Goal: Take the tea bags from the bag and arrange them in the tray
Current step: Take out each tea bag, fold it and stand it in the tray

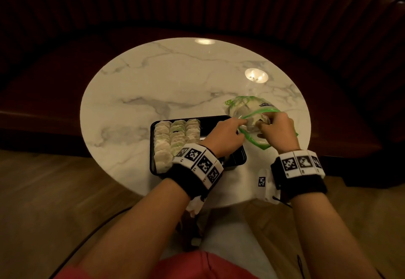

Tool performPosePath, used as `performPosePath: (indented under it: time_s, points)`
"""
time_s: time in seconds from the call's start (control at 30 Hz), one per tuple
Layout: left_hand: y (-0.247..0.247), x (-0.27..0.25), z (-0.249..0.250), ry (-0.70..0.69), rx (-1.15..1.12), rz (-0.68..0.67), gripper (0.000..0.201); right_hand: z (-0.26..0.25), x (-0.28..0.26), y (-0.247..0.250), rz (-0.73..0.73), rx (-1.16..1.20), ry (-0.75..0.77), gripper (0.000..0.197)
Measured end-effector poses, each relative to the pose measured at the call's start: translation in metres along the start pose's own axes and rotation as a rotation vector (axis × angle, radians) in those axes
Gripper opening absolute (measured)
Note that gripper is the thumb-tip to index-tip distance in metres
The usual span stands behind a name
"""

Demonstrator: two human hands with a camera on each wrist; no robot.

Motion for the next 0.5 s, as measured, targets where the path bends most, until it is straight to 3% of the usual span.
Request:
performPosePath:
  time_s: [0.23,0.43,0.5]
  points:
    - [0.027,-0.001,0.003,-0.047,-0.247,0.144,0.052,-0.029,-0.033,0.02,-0.165,0.212,0.073,0.019]
    - [0.017,-0.018,0.007,-0.05,-0.493,-0.136,0.064,-0.058,-0.058,0.008,-0.432,0.319,0.114,0.021]
    - [0.016,-0.028,0.009,-0.049,-0.587,-0.204,0.059,-0.068,-0.064,0.0,-0.509,0.324,0.135,0.024]
Point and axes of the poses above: each hand's wrist, its own x-axis towards the middle knuckle, its own y-axis out of the back of the hand, z = x × y, the point moved 10 cm from there along x, towards the middle knuckle, and after that the axes turned 9 degrees about x, right-handed, at the moved point
